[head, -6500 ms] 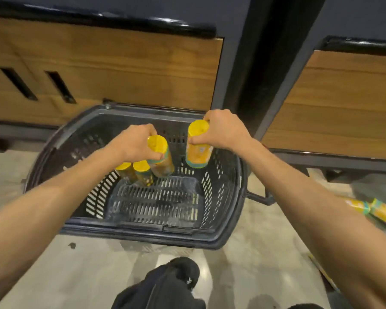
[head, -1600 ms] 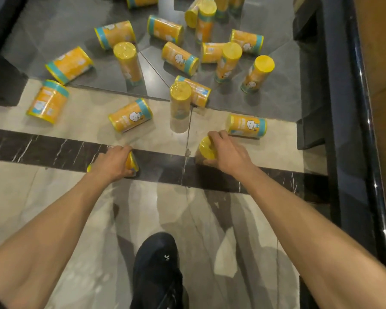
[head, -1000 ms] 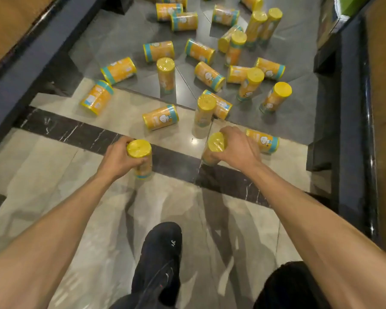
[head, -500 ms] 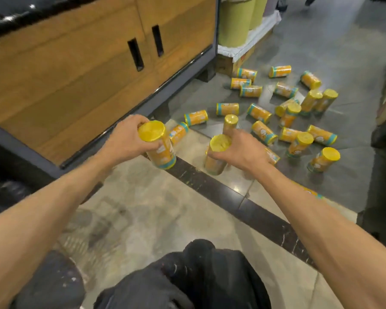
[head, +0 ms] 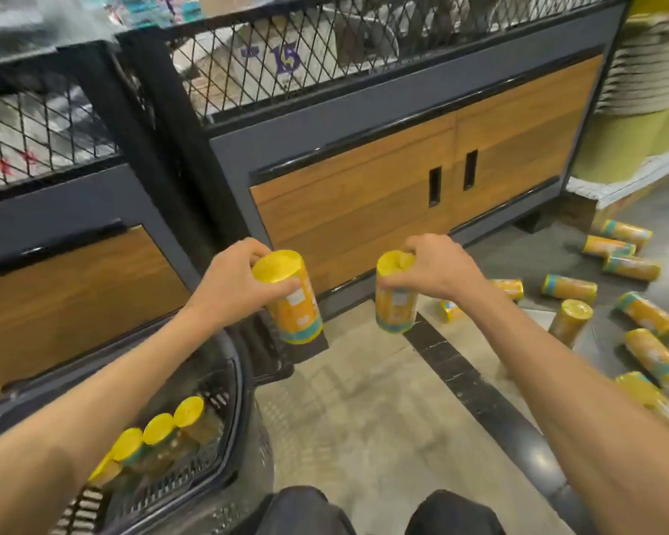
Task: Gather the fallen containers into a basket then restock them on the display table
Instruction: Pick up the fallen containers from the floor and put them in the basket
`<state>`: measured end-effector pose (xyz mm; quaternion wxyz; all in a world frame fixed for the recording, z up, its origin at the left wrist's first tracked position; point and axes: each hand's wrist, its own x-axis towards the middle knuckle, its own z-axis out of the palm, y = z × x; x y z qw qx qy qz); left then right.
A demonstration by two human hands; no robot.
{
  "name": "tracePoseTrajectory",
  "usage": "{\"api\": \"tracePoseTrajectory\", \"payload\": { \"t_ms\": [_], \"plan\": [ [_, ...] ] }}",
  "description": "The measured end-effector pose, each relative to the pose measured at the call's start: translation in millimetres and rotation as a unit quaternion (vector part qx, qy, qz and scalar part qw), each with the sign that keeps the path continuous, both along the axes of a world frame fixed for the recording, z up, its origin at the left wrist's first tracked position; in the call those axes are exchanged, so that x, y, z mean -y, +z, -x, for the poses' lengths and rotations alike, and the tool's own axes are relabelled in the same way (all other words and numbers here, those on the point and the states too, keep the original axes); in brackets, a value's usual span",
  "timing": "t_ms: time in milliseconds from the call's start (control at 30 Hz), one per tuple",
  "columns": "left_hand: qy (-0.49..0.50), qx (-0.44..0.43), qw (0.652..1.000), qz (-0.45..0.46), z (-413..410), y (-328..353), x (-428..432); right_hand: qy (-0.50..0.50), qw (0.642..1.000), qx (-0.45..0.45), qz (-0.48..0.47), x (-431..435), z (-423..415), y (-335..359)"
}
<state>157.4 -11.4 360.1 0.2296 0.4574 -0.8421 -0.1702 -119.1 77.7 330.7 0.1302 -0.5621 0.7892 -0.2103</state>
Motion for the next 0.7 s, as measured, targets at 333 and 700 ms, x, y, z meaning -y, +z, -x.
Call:
{"api": "tracePoseTrajectory", "payload": {
  "t_ms": [333, 700],
  "plan": [
    [0.152, -0.043, 0.987, -0.015, -110, 5, -13, 0.176, 0.979, -0.102, 0.021, 48, -98, 45],
    [0.276, -0.005, 0.961, -0.029, -248, 15, -39, 0.311, 0.945, -0.095, 0.038, 88, -232, 80]
  ]
}}
